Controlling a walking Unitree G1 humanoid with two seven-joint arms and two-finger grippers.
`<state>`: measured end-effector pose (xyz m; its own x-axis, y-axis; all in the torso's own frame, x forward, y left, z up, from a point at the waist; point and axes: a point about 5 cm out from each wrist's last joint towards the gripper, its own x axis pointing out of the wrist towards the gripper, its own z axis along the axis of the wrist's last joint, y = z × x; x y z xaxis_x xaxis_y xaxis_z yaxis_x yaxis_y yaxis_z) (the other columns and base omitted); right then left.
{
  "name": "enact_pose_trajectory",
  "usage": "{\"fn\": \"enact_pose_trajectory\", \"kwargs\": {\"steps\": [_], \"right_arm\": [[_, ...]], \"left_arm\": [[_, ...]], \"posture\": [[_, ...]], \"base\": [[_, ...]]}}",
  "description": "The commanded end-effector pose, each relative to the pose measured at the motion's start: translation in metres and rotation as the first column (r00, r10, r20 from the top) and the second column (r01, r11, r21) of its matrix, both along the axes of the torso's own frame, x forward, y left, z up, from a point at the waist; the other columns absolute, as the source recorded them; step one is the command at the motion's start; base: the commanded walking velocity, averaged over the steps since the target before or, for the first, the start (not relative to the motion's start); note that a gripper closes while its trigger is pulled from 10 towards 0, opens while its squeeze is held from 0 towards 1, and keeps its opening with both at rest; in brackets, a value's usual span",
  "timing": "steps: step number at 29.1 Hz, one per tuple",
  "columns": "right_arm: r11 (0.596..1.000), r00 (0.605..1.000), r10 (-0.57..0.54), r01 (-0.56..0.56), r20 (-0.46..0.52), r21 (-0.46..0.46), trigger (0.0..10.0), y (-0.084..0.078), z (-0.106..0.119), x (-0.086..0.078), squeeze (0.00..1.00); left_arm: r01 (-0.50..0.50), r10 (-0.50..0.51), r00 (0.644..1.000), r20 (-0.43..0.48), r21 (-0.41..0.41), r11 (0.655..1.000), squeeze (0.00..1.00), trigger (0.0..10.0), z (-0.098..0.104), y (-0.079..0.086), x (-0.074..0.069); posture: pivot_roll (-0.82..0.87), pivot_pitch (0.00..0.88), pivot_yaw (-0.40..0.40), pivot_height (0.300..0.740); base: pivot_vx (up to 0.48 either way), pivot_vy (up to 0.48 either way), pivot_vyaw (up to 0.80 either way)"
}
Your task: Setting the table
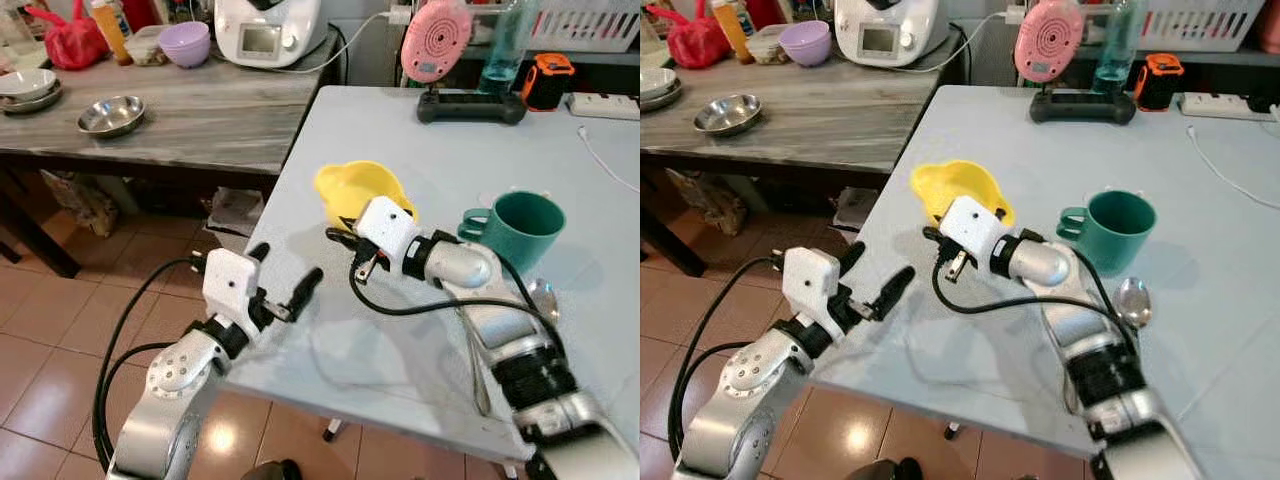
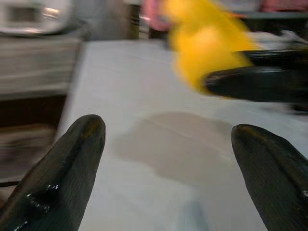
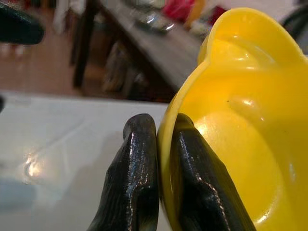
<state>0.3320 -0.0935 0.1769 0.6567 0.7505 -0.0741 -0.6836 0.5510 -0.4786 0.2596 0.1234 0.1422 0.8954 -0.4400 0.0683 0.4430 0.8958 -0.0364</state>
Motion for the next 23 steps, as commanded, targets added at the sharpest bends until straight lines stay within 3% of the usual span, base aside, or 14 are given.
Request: {"fn": "enact_pose_trajectory", "kwargs": {"steps": [1,4,6,10,23], "right_arm": [[0.996,0.997,-0.065,0.062,0.041,0.066,10.0,-0.005,0.008,-0.003,0.0],[0.987,0.992,-0.124,0.12,0.037,0.106,10.0,-0.01,0.003,-0.006,0.0],[0.954,0.969,-0.248,0.243,0.002,0.178,10.0,-0.021,-0.004,-0.012,0.0],[0.924,0.95,-0.309,0.309,-0.037,0.225,10.0,-0.028,-0.008,-0.015,0.0],[0.896,0.926,-0.375,0.371,-0.03,0.246,10.0,-0.033,-0.002,-0.015,0.0]], "left_arm": [[-0.091,0.091,0.996,0.006,0.009,0.996,0.0,10.0,-0.001,0.011,0.003],[-0.147,0.147,0.989,-0.002,-0.002,0.989,0.0,10.0,-0.002,0.016,0.004],[-0.223,0.222,0.975,-0.025,-0.02,0.975,0.0,10.0,-0.005,0.026,0.004],[-0.248,0.248,0.968,-0.031,-0.016,0.969,0.0,10.0,-0.007,0.03,0.005],[-0.27,0.27,0.962,-0.03,-0.014,0.963,0.0,10.0,-0.006,0.031,0.015]], "posture": [[-0.1,0.058,0.093,0.74],[-0.1,0.058,0.093,0.74],[-0.1,0.061,0.094,0.74],[-0.11,0.06,0.099,0.74],[-0.12,0.053,0.101,0.74]], "base": [[0.0,0.0,0.0],[0.0,0.0,0.0],[0.0,0.0,0.0],[0.0,0.0,0.0],[0.0,0.02,0.0]]}}
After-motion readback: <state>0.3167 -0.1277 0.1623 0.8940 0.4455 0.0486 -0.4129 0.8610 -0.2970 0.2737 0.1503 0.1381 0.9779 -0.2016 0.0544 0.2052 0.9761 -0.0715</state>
